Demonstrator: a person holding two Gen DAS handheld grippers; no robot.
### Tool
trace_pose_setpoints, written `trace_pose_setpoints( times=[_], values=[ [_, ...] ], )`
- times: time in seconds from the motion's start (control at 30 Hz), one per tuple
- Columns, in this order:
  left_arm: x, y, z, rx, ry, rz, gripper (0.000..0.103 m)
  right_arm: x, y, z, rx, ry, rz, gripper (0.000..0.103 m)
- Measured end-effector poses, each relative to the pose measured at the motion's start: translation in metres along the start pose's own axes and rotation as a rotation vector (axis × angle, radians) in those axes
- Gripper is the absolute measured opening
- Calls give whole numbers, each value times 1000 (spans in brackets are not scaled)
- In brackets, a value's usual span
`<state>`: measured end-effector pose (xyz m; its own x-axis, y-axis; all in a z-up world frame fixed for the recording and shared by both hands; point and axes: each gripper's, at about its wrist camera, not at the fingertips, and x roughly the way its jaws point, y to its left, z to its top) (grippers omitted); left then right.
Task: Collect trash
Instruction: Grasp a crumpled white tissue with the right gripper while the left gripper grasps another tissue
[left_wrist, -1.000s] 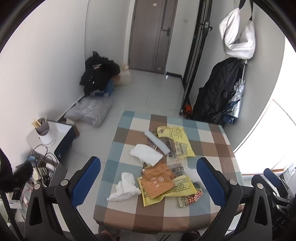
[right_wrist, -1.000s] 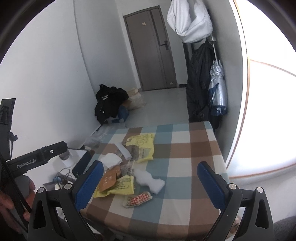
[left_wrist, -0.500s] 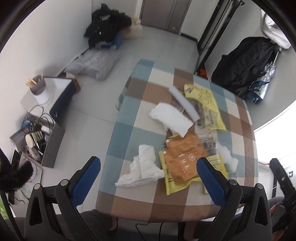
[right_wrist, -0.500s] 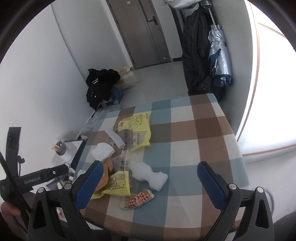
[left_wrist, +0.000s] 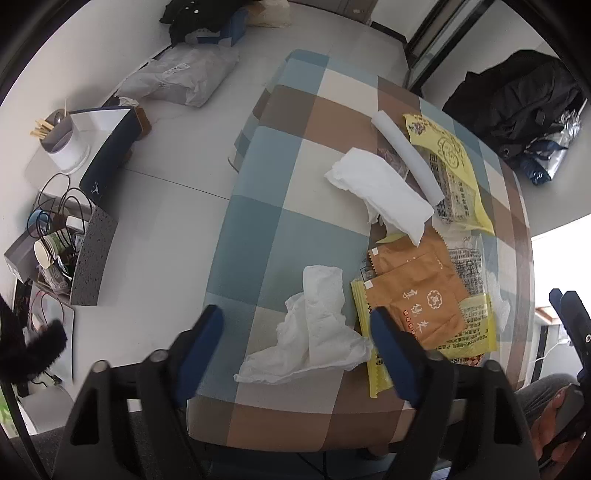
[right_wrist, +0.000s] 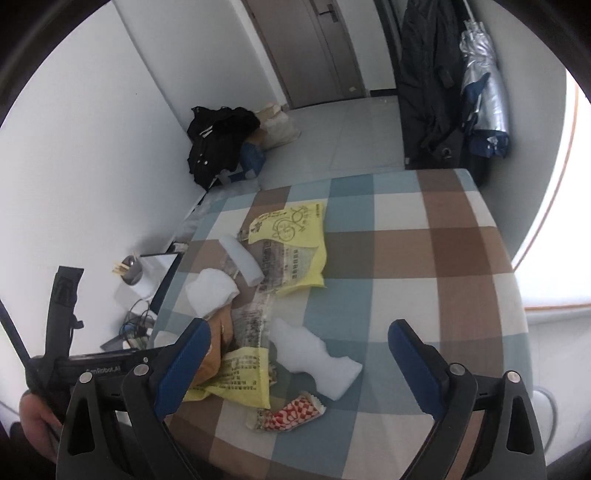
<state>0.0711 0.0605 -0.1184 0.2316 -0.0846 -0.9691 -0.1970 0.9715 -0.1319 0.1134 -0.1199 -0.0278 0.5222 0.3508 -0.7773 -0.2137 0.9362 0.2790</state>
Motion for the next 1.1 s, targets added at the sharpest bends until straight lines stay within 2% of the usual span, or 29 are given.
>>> trace_pose_setpoints(
  times=[0.07,0.1,0.17,0.2,0.23,0.27,0.37,0.57,0.77,0.87,0.93,1.03,1.1],
  values=[
    [0,-4,-1,27,-2,14,65,4,1,0,-4,14,20,95],
    [0,-8,-2,45,-4,18,56,5,1,1,-5,17,22,95],
    [1,-12,-2,73,-6,49,48,7,3,0,-17,23,15,95],
    [1,-13,-2,85,-7,66,39,8,4,0,-21,25,12,95],
    [0,-13,-2,91,-8,73,24,9,4,0,-23,28,10,95],
    [0,-13,-2,93,0,66,17,10,4,-1,-26,32,8,95],
    [-1,-9,0,80,12,28,10,12,6,-2,-34,38,2,95],
    [-13,-6,3,67,-18,-39,8,14,13,-5,-54,42,-9,94],
    [-36,4,10,-13,-88,-184,8,6,26,-1,-93,46,-12,94],
    [-50,7,14,-44,-142,-238,8,3,43,8,-181,40,-10,94],
    [-60,11,16,-59,-186,-265,8,4,57,17,-237,35,22,94],
    [-72,22,21,-83,-246,-289,8,14,75,32,-276,67,61,94],
    [-78,31,23,-105,-276,-321,8,31,88,42,-284,137,78,93]
  ],
)
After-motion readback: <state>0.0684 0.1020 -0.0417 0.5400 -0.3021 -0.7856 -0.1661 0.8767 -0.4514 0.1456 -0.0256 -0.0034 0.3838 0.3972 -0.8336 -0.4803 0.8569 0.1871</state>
